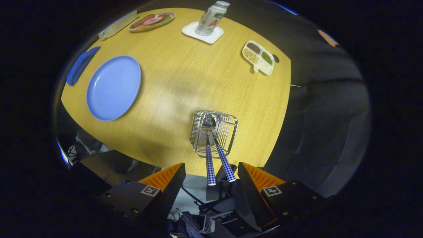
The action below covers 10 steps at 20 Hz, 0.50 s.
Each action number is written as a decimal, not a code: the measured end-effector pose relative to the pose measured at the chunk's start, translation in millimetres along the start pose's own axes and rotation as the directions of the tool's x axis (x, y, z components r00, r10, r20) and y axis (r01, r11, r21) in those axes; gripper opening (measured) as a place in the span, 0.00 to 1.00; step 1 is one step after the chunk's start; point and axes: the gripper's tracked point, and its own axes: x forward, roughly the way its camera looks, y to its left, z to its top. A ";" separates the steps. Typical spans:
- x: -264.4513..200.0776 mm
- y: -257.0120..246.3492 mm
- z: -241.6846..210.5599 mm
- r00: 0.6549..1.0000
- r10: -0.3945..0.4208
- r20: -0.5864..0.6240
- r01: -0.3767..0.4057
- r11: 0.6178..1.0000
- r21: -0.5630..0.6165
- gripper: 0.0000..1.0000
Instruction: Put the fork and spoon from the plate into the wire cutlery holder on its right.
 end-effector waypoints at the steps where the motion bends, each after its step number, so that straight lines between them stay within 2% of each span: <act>1: -4.3 6.1 5.1 0.998 0.006 0.068 -0.009 0.999 0.043 0.97; 2: -10.6 14.8 13.2 0.989 0.018 0.146 -0.028 0.997 0.071 0.97; 4: -26.4 27.4 32.7 0.951 0.022 0.308 -0.055 0.993 0.100 0.97; 5: -40.4 30.4 42.1 0.916 0.007 0.402 -0.055 0.993 0.108 0.97; 7: -65.4 33.9 61.0 0.817 -0.035 0.576 -0.054 0.989 0.137 0.97; 10: -92.9 33.7 72.7 0.699 -0.099 0.709 -0.058 0.979 0.194 0.97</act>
